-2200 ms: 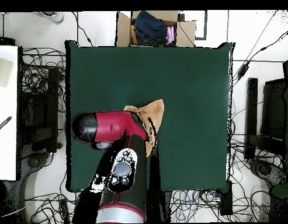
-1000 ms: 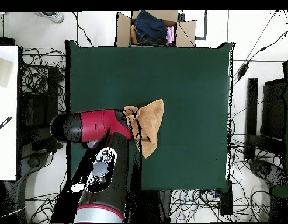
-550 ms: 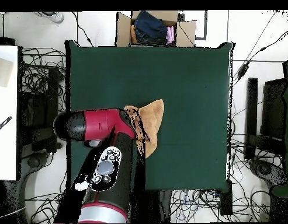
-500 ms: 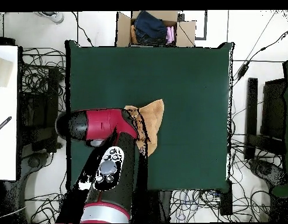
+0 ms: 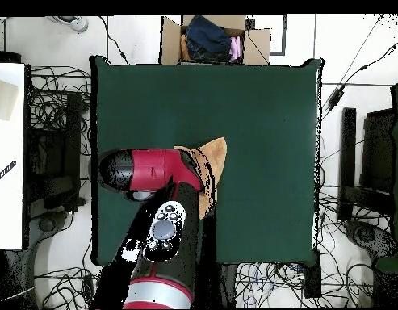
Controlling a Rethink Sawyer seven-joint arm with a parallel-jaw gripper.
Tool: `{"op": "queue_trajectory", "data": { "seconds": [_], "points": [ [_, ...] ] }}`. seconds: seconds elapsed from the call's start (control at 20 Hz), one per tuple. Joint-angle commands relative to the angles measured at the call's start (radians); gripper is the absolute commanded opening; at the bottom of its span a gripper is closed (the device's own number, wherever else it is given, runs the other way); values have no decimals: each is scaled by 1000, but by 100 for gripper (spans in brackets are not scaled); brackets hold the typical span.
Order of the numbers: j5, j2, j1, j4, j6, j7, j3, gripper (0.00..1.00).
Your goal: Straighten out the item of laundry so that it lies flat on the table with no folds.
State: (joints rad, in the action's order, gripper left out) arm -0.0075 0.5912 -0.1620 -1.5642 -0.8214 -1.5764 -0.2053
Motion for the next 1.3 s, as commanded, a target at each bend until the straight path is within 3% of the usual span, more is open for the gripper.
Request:
{"op": "queue_trajectory", "data": {
  "seconds": [0.05,0.35,0.4,1.3],
  "points": [
    [33,-21,28,-79,58,-191,62,0],
    [24,-18,22,-82,71,-194,55,0],
    [21,-17,20,-82,73,-195,53,100],
    [31,-22,32,-102,102,-192,67,100]
  ]
}}
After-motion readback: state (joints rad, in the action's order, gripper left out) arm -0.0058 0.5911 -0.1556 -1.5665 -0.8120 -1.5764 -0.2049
